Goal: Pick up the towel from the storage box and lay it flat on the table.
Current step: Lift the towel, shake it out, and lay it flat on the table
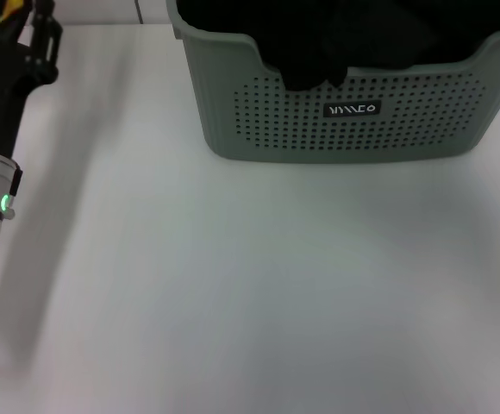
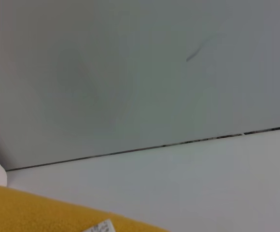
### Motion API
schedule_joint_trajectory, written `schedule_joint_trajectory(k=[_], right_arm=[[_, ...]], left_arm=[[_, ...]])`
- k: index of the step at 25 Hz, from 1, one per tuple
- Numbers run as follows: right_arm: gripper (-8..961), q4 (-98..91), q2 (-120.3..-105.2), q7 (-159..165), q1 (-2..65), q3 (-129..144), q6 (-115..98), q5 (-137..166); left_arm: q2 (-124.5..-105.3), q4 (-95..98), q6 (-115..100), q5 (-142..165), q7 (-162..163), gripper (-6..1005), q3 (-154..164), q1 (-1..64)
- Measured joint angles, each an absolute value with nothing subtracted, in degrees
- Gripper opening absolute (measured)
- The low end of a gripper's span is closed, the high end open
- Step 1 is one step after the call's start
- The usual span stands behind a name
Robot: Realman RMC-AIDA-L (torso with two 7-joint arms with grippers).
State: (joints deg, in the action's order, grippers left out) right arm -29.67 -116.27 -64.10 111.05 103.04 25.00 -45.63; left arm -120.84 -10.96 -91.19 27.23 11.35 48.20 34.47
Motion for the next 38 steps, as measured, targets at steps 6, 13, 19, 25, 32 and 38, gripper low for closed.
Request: schedule_joint_trajectory(k=[6, 13, 19, 25, 32, 38], right_arm=[[11, -30.03, -116.27, -63.44, 110.94, 103.99, 25.24, -45.83], [11, -30.37, -116.27, -61.55, 111.75, 106.50, 24.97, -46.91], [11, -30.42, -116.27, -60.07, 111.93, 106.79, 24.90, -47.04], [11, -31.57, -116.27, -58.24, 111.92, 107.80, 25.47, -47.09], [11, -32.61, -116.27, -54.01, 112.64, 111.42, 25.98, -46.42], [11, -32.21, -116.27, -52.49, 113.06, 111.41, 25.07, -46.36]], left_arm=[[-120.84, -13.57, -91.08, 28.00, 8.38, 546, 40.90, 34.96], [-120.84, -14.43, -91.43, 31.92, 7.56, 548, 39.23, 35.88], [-120.84, -15.32, -92.34, 33.41, 7.30, 547, 37.44, 35.88], [-120.84, -15.84, -91.82, 33.88, 5.68, 545, 33.72, 35.93], [-120.84, -15.98, -89.59, 34.05, 3.96, 540, 28.21, 36.38], [-120.84, -16.43, -89.09, 34.27, 3.86, 535, 26.94, 36.85]])
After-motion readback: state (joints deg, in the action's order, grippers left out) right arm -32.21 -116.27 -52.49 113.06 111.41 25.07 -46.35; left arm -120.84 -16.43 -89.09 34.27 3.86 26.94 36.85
